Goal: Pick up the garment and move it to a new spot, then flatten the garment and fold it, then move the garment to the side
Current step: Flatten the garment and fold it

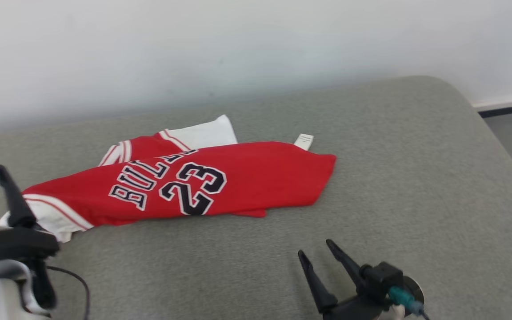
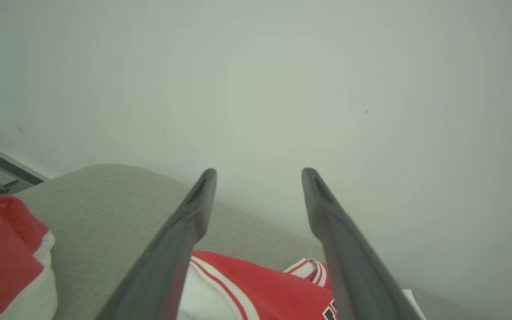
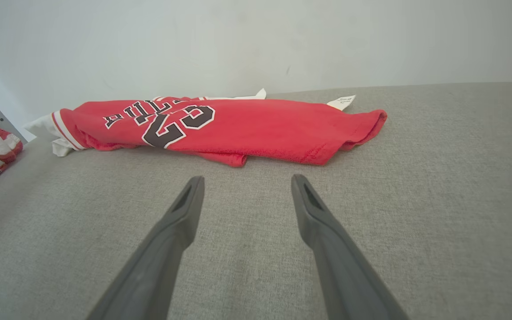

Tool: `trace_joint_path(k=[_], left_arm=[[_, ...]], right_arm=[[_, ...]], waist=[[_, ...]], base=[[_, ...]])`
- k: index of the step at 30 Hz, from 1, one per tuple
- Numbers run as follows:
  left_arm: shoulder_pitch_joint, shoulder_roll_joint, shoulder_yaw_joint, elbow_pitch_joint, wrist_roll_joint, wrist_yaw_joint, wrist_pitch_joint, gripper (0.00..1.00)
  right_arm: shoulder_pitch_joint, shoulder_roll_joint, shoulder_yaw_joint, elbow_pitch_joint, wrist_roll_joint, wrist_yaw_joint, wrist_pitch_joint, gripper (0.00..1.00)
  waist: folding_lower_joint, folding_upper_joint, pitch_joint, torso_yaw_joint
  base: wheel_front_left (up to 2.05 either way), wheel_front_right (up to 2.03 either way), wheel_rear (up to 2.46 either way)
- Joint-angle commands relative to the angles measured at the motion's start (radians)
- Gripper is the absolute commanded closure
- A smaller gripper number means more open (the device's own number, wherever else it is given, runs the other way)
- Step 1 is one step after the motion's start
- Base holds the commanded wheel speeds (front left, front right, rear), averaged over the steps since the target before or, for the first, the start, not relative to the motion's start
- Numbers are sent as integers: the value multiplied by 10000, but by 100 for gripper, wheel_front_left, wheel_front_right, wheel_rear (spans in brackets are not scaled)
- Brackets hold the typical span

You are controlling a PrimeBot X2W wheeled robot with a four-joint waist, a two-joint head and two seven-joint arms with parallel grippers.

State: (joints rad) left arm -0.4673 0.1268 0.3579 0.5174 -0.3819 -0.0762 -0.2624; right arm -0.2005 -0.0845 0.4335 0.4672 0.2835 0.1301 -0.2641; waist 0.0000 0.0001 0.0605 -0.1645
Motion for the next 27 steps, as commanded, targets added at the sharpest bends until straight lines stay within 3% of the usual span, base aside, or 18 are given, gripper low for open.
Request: trace_joint_path(k=[1,3,5,11,13,17,20,27], left_arm=[[265,-107,-65,-171,171,-48,-16,0],[905,-395,-461,-944,791,-184,-16,0],[2015,-690,-1151,-2156,1329,-267,-16,0],[3412,-772,-2749,-3076,901,221,-16,0],[3686,-761,-3141,-3286,787,448,-16,0],[4027,-765,-3651,-3531,565,808,-16,0],[4073,-766,-3828,-3565,484,929,-18,0],[3766,-767,-3881,-3651,663,969,-17,0]], right_arm=[[-199,28,-28,90,97,13,-10,0],[-543,92,-133,829,358,13,-10,0],[-1463,171,-292,2398,735,13,-10,0],[-2467,175,-681,3661,1282,13,-10,0],[-2710,120,-767,3877,1337,13,-10,12],[-3062,73,-905,4350,1394,13,-10,21],[-3290,15,-1087,4751,1417,13,-10,24],[-3752,58,-1309,5484,1225,13,-5,21]], waist=[[0,-1,-50,545],[0,-1,-58,915],[0,-1,41,1707],[0,-1,434,2759],[0,-1,573,2976],[0,-1,806,3323],[0,-1,961,3503],[0,-1,1253,3675]], base=[[0,0,0],[0,0,0],[0,0,0],[0,0,0],[0,0,0],[0,0,0],[0,0,0],[0,0,0]])
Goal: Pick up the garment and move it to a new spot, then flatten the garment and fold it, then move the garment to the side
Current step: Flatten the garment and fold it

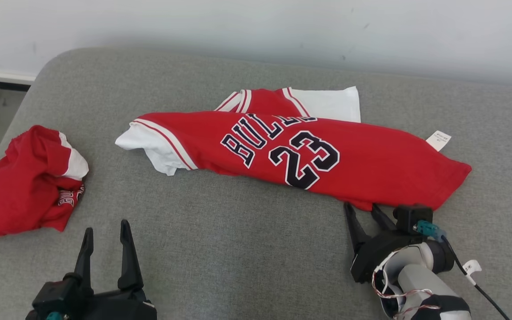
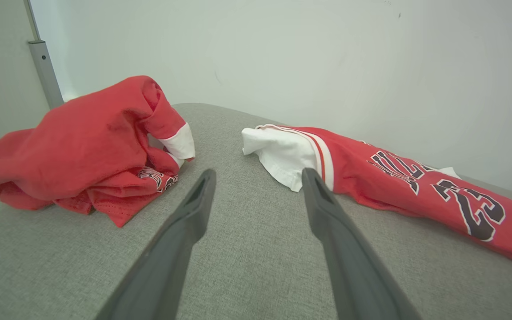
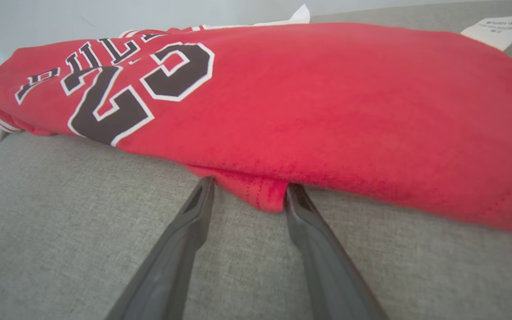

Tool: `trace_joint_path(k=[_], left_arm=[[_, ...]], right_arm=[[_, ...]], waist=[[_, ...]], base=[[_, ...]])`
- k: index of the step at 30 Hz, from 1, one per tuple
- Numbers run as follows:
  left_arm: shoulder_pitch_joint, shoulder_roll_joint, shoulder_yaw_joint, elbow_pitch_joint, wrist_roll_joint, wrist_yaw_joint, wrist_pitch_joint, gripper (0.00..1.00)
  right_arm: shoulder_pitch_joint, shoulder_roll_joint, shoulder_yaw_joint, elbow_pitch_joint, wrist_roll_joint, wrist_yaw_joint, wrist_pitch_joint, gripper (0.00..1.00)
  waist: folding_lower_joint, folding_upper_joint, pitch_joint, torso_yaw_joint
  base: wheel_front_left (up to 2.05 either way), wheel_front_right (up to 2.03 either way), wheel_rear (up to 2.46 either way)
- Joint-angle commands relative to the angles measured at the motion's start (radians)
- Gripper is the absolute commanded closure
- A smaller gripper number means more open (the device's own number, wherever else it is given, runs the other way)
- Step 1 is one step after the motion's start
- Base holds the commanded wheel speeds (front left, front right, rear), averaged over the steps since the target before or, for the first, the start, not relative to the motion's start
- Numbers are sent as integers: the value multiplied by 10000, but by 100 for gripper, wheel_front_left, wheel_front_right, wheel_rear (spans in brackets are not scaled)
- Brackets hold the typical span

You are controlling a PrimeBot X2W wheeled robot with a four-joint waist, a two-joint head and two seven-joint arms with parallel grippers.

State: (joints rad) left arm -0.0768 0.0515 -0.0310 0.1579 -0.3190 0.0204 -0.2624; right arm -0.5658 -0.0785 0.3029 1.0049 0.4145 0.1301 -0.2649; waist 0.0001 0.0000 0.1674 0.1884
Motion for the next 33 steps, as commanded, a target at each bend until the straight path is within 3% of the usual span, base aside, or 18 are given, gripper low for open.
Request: trace_joint_path(k=[1,3,5,6,14,23,33], left_arm=[[-167,-12,20,-63,53,-8,-17,0],[-248,-12,30,-58,107,-63,-17,0],[-318,-14,44,-83,217,-95,-17,0],[-317,-12,54,-96,229,-91,-17,0],[-236,-13,159,-109,218,-34,-17,0],[398,-13,175,-153,77,186,-17,0],[846,-10,71,54,-99,264,-17,0]], right_arm=[[-143,11,-12,183,-98,13,9,22],[-211,29,-9,338,-137,13,15,36],[-302,43,-26,411,-170,13,26,61],[-337,33,-59,429,-208,13,26,98],[-143,-133,-310,-224,-917,11,1,100],[1368,-608,-679,-3796,-1623,11,-2,100],[2297,-1724,-1034,-5742,-1643,11,0,100]], waist=[[-1,0,224,155],[-1,0,281,170],[-1,0,347,177],[-1,0,371,172],[-1,0,351,-33],[-1,0,-462,-1115],[-1,0,-1485,-1970]], base=[[0,0,0],[0,0,0],[0,0,0],[0,0,0],[0,0,0],[0,0,0],[0,0,0]])
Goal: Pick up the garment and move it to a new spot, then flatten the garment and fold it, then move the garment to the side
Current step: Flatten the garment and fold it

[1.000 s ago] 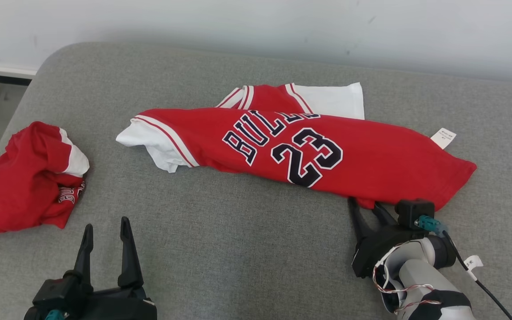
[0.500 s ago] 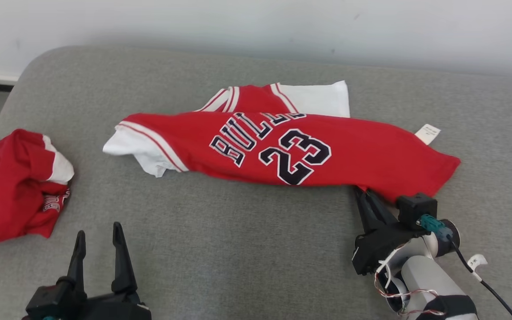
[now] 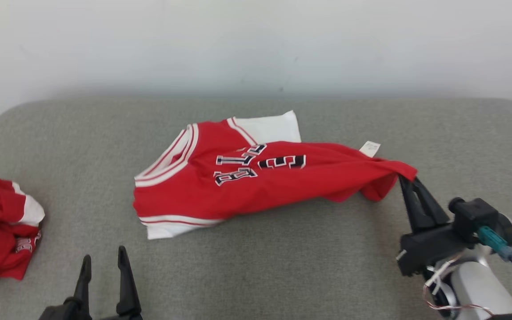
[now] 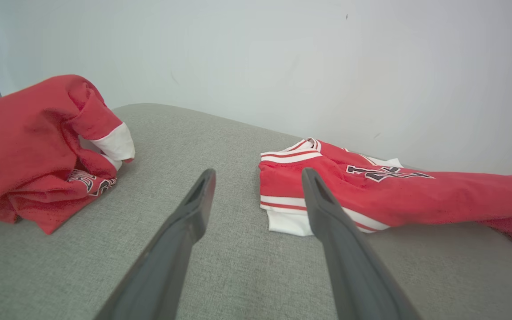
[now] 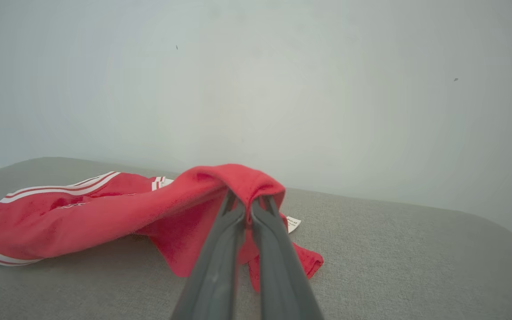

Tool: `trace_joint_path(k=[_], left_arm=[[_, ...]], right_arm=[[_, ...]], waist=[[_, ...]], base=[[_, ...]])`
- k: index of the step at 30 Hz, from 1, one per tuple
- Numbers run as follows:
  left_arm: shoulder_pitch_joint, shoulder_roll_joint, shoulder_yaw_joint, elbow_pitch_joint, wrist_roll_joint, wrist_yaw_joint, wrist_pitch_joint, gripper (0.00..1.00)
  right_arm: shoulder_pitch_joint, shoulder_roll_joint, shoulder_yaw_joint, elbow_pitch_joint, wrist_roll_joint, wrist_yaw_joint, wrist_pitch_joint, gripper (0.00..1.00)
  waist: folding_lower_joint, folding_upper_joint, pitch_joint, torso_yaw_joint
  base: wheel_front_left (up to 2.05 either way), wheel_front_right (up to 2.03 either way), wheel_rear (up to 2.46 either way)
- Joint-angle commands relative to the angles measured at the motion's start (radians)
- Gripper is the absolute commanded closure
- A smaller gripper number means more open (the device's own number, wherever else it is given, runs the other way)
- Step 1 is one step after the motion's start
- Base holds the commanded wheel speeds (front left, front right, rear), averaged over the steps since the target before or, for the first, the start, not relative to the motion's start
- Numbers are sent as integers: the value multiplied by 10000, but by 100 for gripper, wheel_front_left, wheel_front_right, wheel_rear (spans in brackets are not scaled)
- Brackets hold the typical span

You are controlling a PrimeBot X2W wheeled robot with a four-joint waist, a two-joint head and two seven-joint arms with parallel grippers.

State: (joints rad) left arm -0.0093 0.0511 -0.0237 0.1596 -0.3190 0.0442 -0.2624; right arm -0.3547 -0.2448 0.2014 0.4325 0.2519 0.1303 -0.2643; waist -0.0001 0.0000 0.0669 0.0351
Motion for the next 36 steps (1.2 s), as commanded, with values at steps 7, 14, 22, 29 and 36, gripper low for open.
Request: trace_joint_path(k=[7,14,22,29,36], left_arm=[[558,6,-681,722,-415,-507,11,0],[353,229,-1918,1708,-334,-1393,1103,0],[-1171,86,-2124,3209,-1047,-1492,886,0],[-3053,3,-2241,5587,-1600,-1470,977,0],[-4359,14,-2911,7140,-1738,-1726,489,0]], right_arm=[[1594,-1030,-1039,-1012,-128,10,292,100],[3691,-899,-2033,-1935,-310,10,1385,100],[4035,-629,-1669,-1418,-344,10,1474,100],[3371,-890,-845,-480,24,10,954,100],[2673,-1150,-172,165,334,10,706,100]], waist=[[1,0,-766,-672],[1,0,-632,-874],[1,0,-473,-1087],[1,0,-255,-1362],[1,0,40,-1588]], base=[[0,0,0],[0,0,0],[0,0,0],[0,0,0],[0,0,0]])
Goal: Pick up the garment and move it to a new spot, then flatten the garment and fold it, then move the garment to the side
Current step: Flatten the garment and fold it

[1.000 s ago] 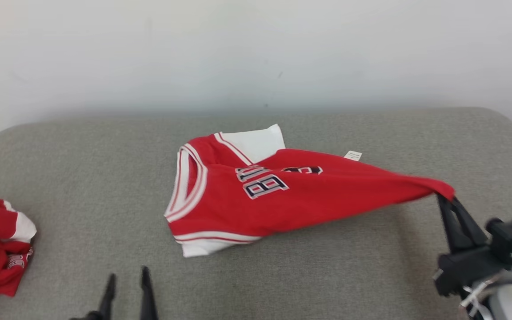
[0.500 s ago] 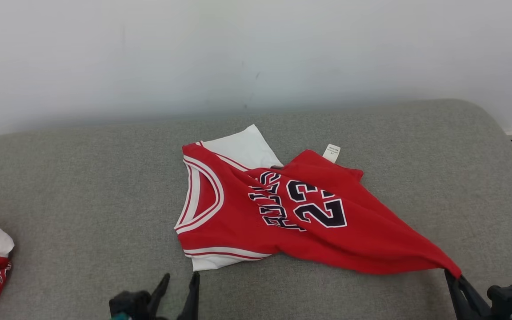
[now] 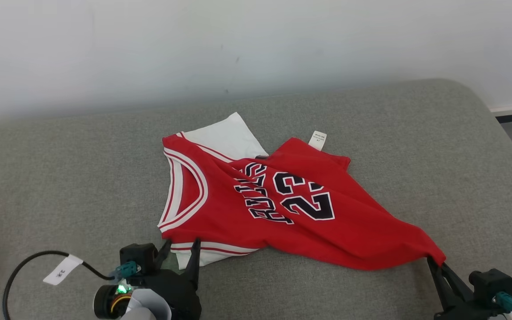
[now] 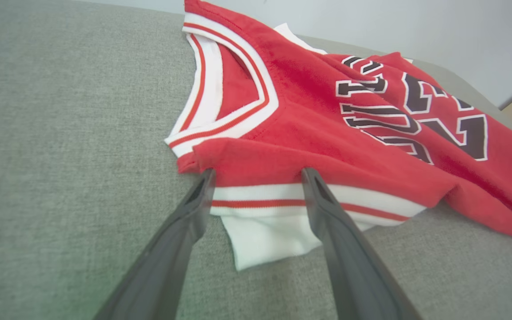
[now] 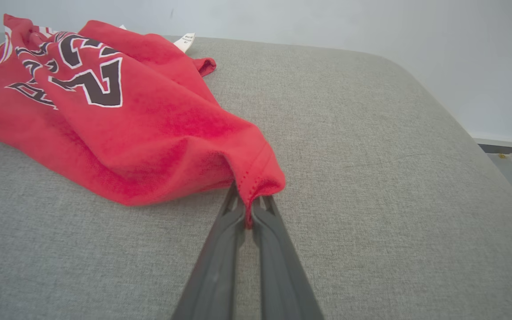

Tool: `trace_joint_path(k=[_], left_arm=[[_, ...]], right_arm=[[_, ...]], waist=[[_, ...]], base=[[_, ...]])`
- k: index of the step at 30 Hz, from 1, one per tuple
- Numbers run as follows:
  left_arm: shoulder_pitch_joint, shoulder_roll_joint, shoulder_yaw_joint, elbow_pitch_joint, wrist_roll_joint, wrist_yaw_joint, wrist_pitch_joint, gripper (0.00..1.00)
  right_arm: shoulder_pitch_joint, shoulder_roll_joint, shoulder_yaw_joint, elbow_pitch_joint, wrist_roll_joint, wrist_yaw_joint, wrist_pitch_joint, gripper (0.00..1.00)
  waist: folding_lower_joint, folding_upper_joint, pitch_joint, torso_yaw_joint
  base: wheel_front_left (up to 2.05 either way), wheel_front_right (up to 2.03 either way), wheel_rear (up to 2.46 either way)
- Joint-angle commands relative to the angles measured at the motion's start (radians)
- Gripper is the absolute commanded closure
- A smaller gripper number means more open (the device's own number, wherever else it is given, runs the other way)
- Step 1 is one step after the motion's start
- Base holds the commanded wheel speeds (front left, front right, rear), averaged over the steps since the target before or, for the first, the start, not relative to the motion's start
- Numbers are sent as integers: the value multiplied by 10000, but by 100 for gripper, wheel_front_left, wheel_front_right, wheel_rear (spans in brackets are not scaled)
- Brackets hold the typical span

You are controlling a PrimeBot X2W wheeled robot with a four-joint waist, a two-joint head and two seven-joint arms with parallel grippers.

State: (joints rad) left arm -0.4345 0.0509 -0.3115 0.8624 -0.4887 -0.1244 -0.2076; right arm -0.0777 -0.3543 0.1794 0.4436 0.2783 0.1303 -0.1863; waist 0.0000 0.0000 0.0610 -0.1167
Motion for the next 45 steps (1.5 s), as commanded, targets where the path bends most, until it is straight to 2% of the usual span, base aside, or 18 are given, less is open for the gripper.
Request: trace_joint_path(k=[1,2,3,9,12,14,16,27,28,29,30,36,40,45], left_arm=[[-263,44,-104,306,-51,-59,-142,0],[-431,101,-211,418,26,-73,-242,17],[-541,126,-273,526,27,-64,-314,100],[-470,369,-702,107,-416,-55,-556,100],[231,852,-677,-808,-913,-54,-576,100],[327,1026,-618,-675,-789,230,-546,100],[304,969,-740,-406,-767,336,-218,0],[-1073,587,-1014,1066,-1229,33,611,0],[-1115,555,-1082,1179,-1274,0,704,64],[-1115,555,-1082,1179,-1274,0,704,64],[-1148,523,-1134,1232,-1336,-2,700,100],[-780,655,-1621,394,-1957,-64,234,100],[-170,1227,-1923,-1157,-2861,-56,34,100],[581,1990,-1630,-3373,-3531,-23,172,100]], right_arm=[[-189,-85,119,154,102,10,-104,100],[-272,-115,183,258,143,10,-156,100],[-339,-139,244,360,178,10,-202,100],[-676,-185,525,937,416,10,-573,100],[-434,-199,601,1311,624,10,-771,100],[-309,-161,664,1396,721,10,-788,100],[-285,-119,782,1424,798,10,-802,100],[-791,-222,1328,1365,996,10,-785,100],[-834,-271,1356,1378,1020,10,-786,100],[-834,-271,1356,1378,1020,10,-786,100],[-876,-307,1354,1389,1020,10,-784,100],[-711,-273,1039,1388,1055,10,-785,100],[-437,-151,782,1319,1000,10,-786,100],[-161,-115,474,1112,810,10,-787,100]], waist=[[0,0,137,-83],[0,0,157,-93],[0,0,167,-104],[0,0,13,-90],[0,0,-295,146],[0,0,-334,221],[0,0,-314,237],[0,0,246,-69],[0,0,255,-99],[0,0,255,-99],[0,0,257,-125],[0,0,51,-39],[0,0,-228,162],[0,0,-433,267]], base=[[0,0,0],[0,0,0],[0,0,0],[0,0,0],[0,0,0],[0,0,0],[0,0,0],[0,0,0],[0,0,0],[0,0,0],[0,0,0],[0,0,0],[0,0,0],[0,0,0]])
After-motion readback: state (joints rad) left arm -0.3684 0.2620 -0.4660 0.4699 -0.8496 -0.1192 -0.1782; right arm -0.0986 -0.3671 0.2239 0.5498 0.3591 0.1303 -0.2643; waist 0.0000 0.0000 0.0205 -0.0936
